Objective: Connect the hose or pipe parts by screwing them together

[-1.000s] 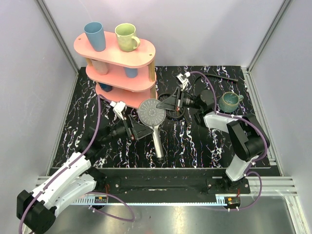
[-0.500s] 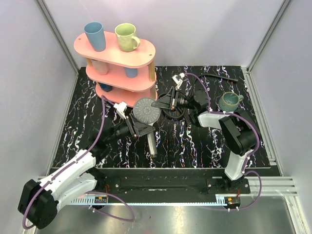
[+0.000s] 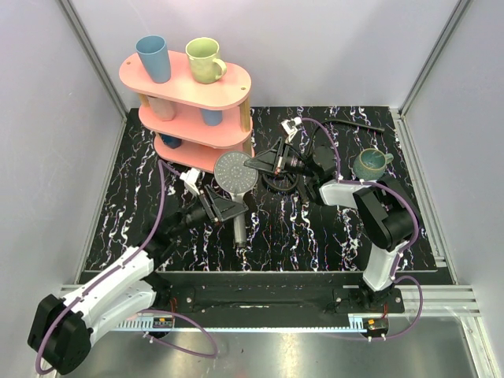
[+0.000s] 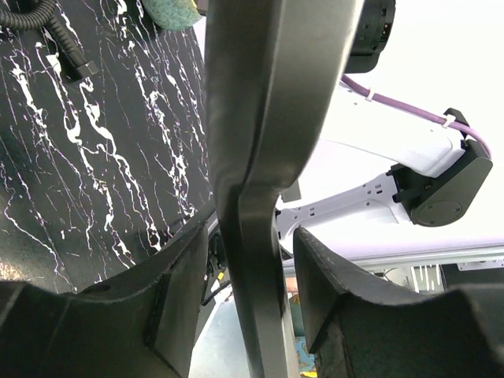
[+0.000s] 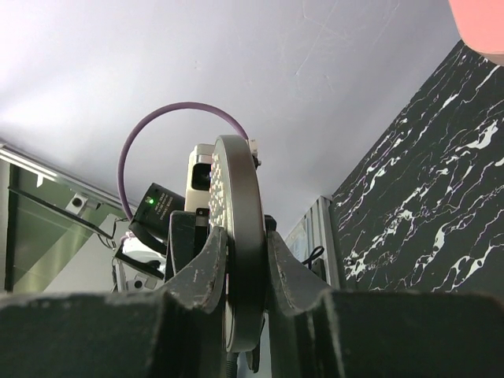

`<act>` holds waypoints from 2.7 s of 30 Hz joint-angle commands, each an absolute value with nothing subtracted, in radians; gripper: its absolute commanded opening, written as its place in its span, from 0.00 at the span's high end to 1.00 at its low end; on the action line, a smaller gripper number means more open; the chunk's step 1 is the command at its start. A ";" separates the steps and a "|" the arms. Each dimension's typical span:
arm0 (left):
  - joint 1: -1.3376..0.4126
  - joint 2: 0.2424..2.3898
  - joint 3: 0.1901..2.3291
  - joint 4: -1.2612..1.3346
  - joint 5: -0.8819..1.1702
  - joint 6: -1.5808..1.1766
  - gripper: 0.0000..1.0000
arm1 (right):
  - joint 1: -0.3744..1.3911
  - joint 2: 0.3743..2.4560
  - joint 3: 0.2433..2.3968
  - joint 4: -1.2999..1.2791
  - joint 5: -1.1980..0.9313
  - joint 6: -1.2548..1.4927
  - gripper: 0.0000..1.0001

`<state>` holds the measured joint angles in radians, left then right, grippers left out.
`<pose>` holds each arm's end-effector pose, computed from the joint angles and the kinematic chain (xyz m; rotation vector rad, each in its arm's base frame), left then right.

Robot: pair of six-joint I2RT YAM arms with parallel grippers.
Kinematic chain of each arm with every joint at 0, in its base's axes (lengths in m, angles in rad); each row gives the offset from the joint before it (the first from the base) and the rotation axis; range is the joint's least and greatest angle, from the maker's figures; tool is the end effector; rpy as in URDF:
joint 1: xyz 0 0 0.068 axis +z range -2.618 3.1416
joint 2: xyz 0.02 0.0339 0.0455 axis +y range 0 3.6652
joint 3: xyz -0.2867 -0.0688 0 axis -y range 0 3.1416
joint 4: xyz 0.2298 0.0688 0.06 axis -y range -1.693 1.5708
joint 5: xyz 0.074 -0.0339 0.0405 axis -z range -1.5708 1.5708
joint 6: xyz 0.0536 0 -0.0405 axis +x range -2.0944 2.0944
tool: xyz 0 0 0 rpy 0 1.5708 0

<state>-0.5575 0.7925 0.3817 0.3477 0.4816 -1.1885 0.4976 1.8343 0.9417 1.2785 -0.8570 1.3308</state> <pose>0.1350 -0.1135 0.2732 -0.1718 1.9270 -1.6536 0.3204 0.2202 0.2901 -0.2946 1.6219 1.9854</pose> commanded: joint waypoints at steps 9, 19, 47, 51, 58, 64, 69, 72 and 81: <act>-0.561 0.834 0.379 0.499 0.442 -1.272 0.63 | 0.526 1.841 0.945 1.477 -0.804 1.359 1.00; -0.560 0.825 0.347 0.485 0.471 -1.307 1.00 | 0.525 1.842 1.009 1.388 -0.831 1.338 0.68; 0.195 0.670 0.557 -0.161 0.726 -0.822 1.00 | 0.440 1.691 1.381 -0.535 -0.274 0.227 0.36; 0.195 0.643 0.505 -0.083 0.739 -0.873 1.00 | 0.494 1.557 1.193 -0.203 -0.549 0.495 0.29; 0.195 0.627 0.509 -0.003 0.785 -0.882 1.00 | 0.758 1.431 1.077 0.150 -0.528 0.586 0.22; 0.193 0.595 0.505 -0.015 0.727 -0.902 1.00 | 0.910 1.485 1.114 0.193 -0.385 0.611 0.22; 0.195 0.580 0.497 -0.009 0.712 -0.919 1.00 | 0.995 1.566 1.170 0.227 -0.385 0.598 0.23; 0.190 0.578 0.499 -0.005 0.713 -0.936 1.00 | 1.058 1.609 1.232 0.149 -0.278 0.548 0.23; 0.176 0.561 0.472 -0.003 0.692 -0.966 1.00 | 1.121 1.747 1.374 0.011 -0.140 0.511 0.30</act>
